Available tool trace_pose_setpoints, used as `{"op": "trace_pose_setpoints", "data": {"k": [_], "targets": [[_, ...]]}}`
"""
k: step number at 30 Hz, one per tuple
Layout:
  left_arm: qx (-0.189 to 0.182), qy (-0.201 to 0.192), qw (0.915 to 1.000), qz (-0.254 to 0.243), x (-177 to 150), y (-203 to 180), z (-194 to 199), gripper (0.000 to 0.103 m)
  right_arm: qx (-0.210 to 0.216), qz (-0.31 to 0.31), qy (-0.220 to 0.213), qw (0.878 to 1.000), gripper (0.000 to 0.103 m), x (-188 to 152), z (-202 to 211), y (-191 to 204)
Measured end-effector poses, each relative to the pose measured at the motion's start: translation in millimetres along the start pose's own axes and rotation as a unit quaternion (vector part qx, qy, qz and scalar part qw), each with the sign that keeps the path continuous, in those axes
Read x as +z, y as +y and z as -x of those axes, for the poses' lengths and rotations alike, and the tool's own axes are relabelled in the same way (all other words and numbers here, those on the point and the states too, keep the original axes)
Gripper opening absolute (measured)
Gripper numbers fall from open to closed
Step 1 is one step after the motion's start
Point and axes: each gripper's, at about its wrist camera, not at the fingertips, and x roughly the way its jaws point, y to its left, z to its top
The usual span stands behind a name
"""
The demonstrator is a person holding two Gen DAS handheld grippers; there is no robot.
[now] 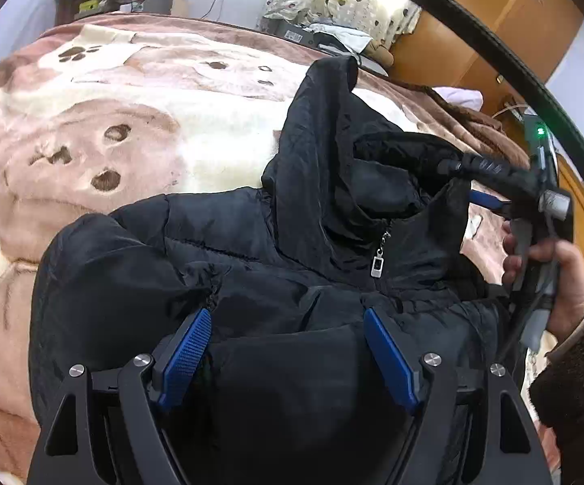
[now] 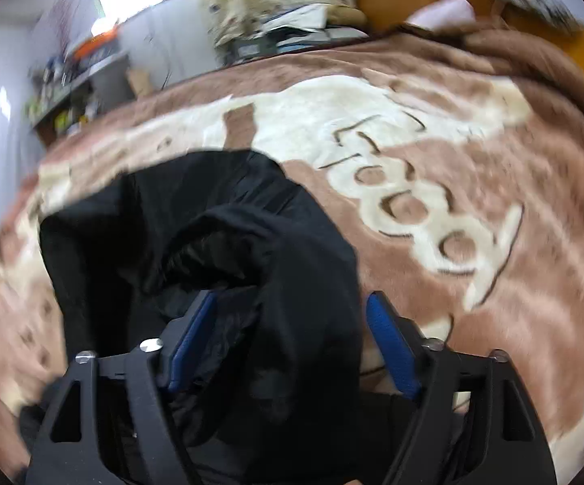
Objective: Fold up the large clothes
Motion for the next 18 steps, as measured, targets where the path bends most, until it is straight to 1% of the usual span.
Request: {"op": "trace_pose_setpoints", "data": {"k": [1,2,3,7,9,11,12,14,16,17,18], "targets": [[0.001,0.002,1.0,-0.001,0,0,-1,0.078,-0.004,0.007,-0.01,1.0,0.026,-2,3,3],[0.001,0.002,1.0,0.001,0,1,-2,0.078,0.002,0.009,-0.01,1.0,0.014,-3,6,5],[0.002,0.002,1.0,0.004,-1,1,-2,0.078,0.008,0.015,-0.013,1.0,0.009,-6,11,7],[0.006,0.003,0.9999,0.01,-2,0,-1,0.078,0.028,0.065,-0.064,0.995,0.008,-18,47,17],[0.005,-0.001,0.9998,0.02,-4,1,1,0.078,0.054,0.086,-0.084,0.991,0.007,-29,71,20],[0.006,-0.001,0.9997,0.025,-5,2,4,0.078,0.083,0.107,-0.106,0.985,0.007,-49,101,18],[0.007,-0.004,0.9995,0.031,-6,4,6,0.078,0.094,0.114,-0.109,0.983,0.007,-56,110,18],[0.007,0.002,0.9987,0.05,-7,8,8,0.078,0.116,0.149,-0.121,0.975,0.007,-82,132,18],[0.005,0.0,0.9985,0.055,-9,8,12,0.078,0.128,0.173,-0.118,0.97,0.008,-104,141,18],[0.007,-0.002,0.9985,0.054,-9,8,14,0.078,0.137,0.179,-0.109,0.968,0.008,-115,142,17],[0.01,-0.005,0.9986,0.052,-10,5,16,0.078,0.148,0.184,-0.088,0.968,0.01,-124,139,14]]}}
